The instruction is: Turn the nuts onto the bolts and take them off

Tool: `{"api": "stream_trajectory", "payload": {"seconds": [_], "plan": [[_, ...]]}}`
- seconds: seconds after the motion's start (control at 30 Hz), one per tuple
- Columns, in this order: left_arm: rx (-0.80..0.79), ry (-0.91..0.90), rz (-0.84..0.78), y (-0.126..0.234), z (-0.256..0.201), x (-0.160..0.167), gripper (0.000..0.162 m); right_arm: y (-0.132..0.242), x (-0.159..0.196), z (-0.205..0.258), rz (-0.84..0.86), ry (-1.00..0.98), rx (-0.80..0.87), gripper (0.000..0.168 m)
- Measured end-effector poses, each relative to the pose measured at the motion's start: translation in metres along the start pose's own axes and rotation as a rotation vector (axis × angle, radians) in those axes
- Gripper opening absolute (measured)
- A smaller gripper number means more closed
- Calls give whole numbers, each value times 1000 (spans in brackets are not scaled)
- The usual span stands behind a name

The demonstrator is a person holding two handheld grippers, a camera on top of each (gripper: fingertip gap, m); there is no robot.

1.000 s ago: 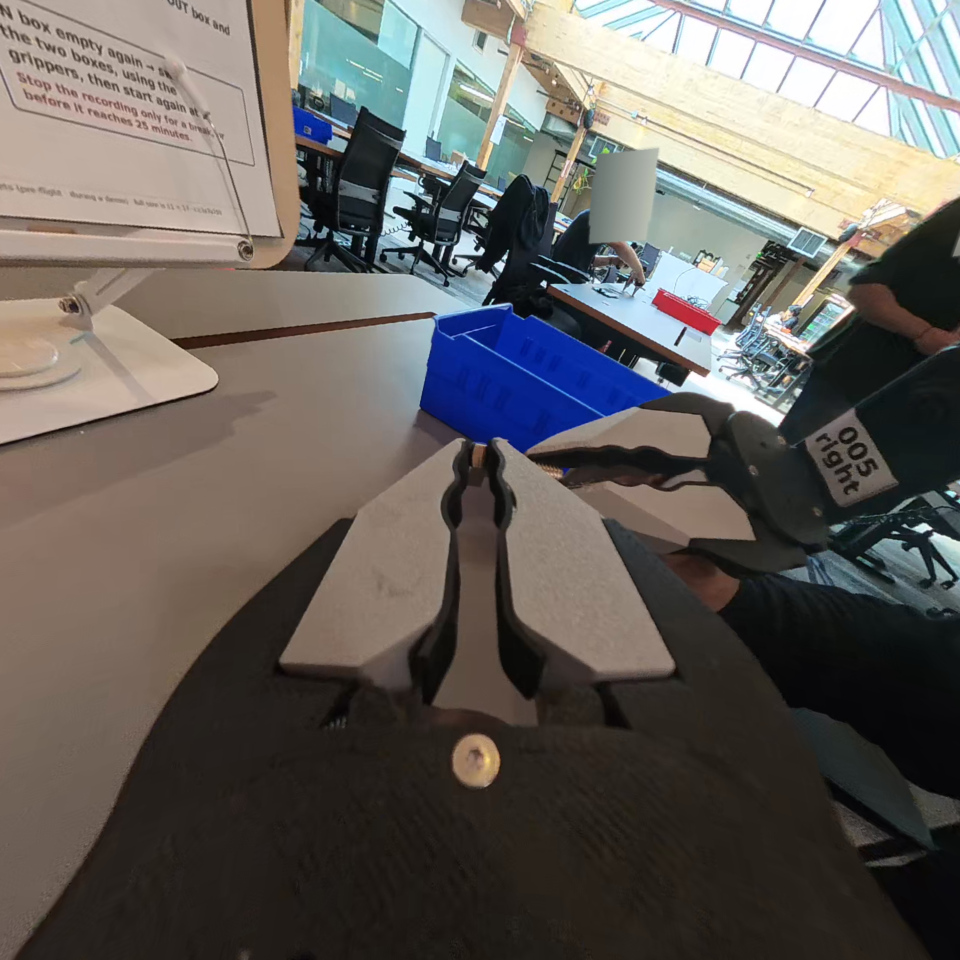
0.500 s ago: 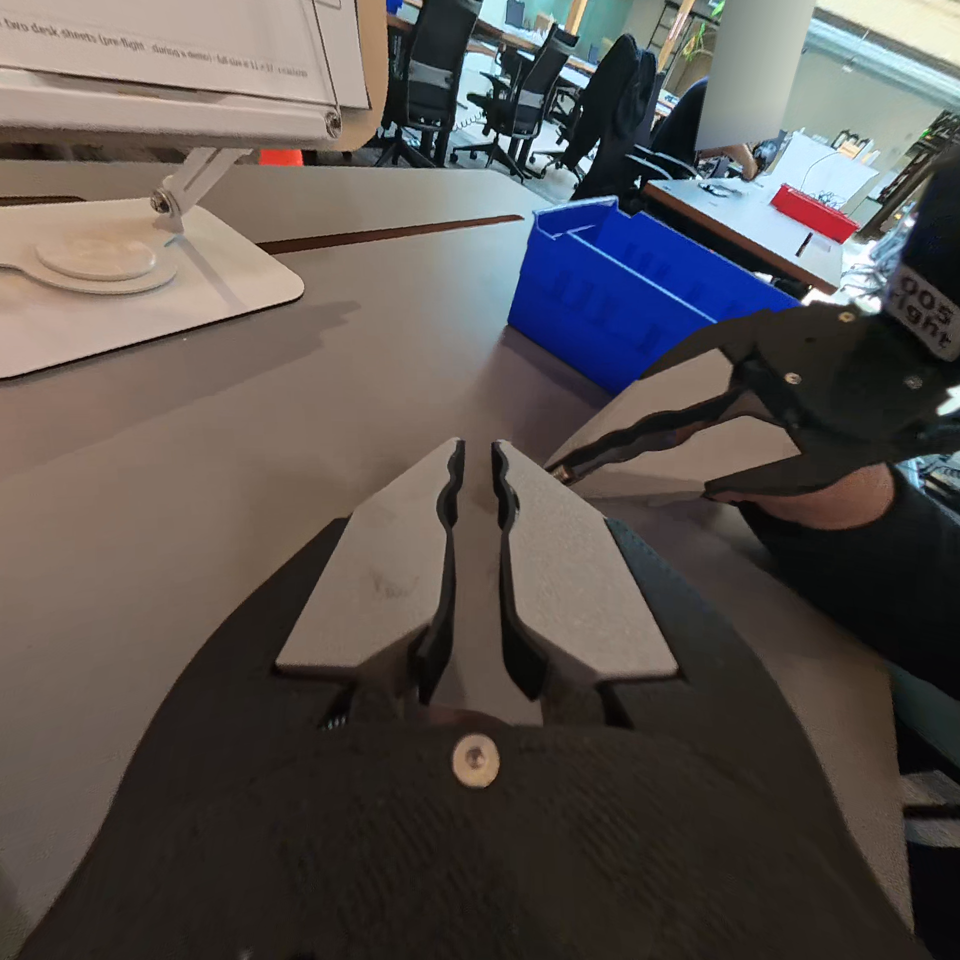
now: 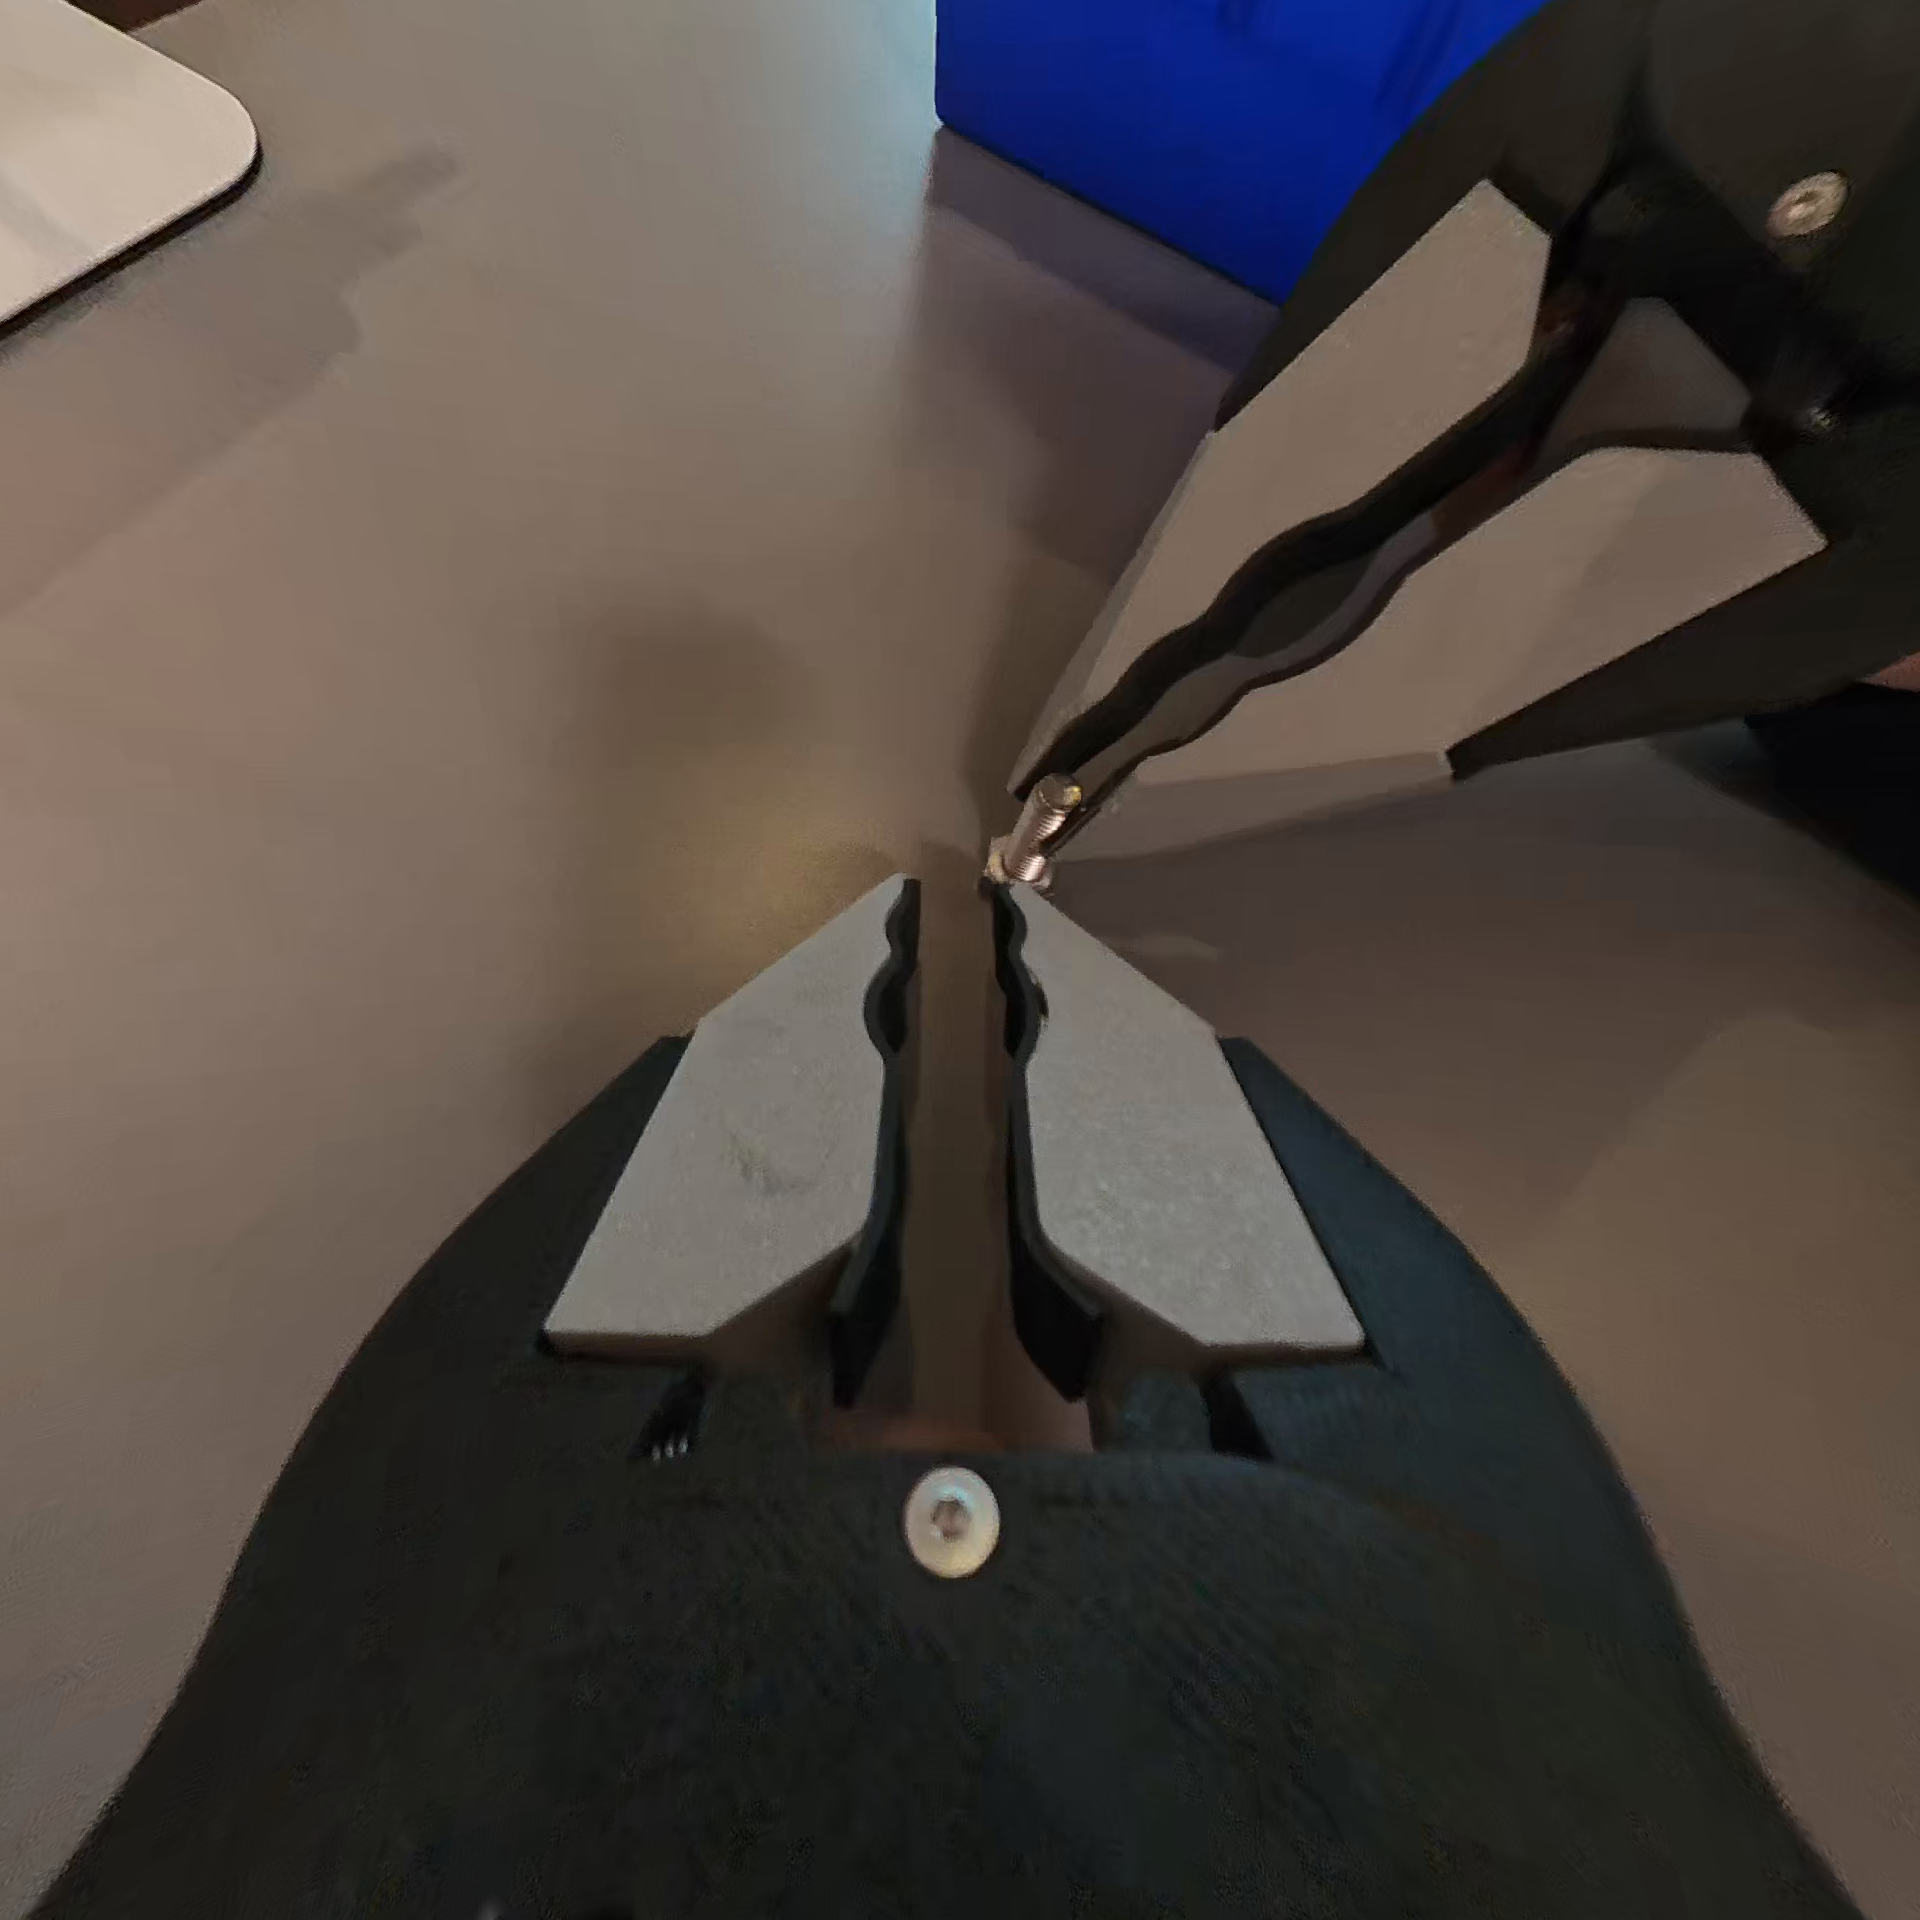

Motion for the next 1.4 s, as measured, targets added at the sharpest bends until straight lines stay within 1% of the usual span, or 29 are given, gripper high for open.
{"api": "stream_trajectory", "payload": {"seconds": [0.07, 0.17, 0.3, 0.37, 0.47, 0.53, 0.6, 0.67, 0.73, 0.77, 0.83, 0.9, 0.93, 1.0, 1.07, 1.13, 1.23, 1.3, 1.4], "plan": [[-10, -1, 5, -1, 0, 0, 12, 1, 0, 0, -13, -3, -2, 7], [-11, 2, 5, -1, 0, 0, 16, 4, -1, -1, -40, -12, -12, 9], [-32, 26, -18, 3, -2, -1, 30, 14, -5, -1, -121, -32, -44, 19], [-15, 71, -40, 6, -7, 1, 40, 23, -8, -3, -188, -34, -11, 23], [-26, 83, -43, 21, -19, 11, 48, 38, -11, -4, -290, -46, 19, 24], [-30, 44, -73, 47, -32, 19, 49, 47, -12, -4, -352, -54, 39, 25], [-52, 19, -128, 85, -39, 26, 47, 53, -12, -4, -396, -56, 54, 25], [-51, 27, -225, 133, -36, 32, 42, 56, -13, -2, -410, -47, 52, 24], [-38, 53, -276, 184, -22, 40, 42, 57, -14, 1, -420, -23, 66, 23], [-56, 56, -263, 206, -10, 46, 43, 58, -15, 3, -424, -12, 83, 23], [-166, 75, -171, 238, 19, 64, 45, 59, -15, 4, -428, 1, 106, 23], [-262, 101, -30, 253, 47, 86, 45, 60, -15, 5, -438, 8, 104, 23], [-286, 113, 41, 255, 59, 98, 45, 59, -15, 6, -442, 13, 97, 23], [-291, 160, 130, 247, 79, 118, 45, 57, -15, 7, -456, 29, 82, 22], [-245, 210, 198, 229, 95, 132, 44, 51, -16, 8, -457, 41, 70, 22], [-240, 229, 274, 208, 106, 142, 44, 47, -17, 10, -462, 63, 57, 22], [-245, 233, 347, 185, 114, 146, 44, 44, -18, 12, -461, 87, 80, 22], [-263, 223, 369, 176, 119, 145, 44, 42, -18, 12, -460, 86, 101, 22], [-241, 210, 428, 164, 123, 143, 42, 40, -18, 10, -453, 72, 101, 22]]}}
Point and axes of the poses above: each gripper's, where its closed fingertips meet, y back along the fingers, x out of its underside, z = x × y across the jaws, the point moved 9 cm from there along y, back along the fingers, and after that the axes turned 15 degrees about z, right-handed, at the moved point
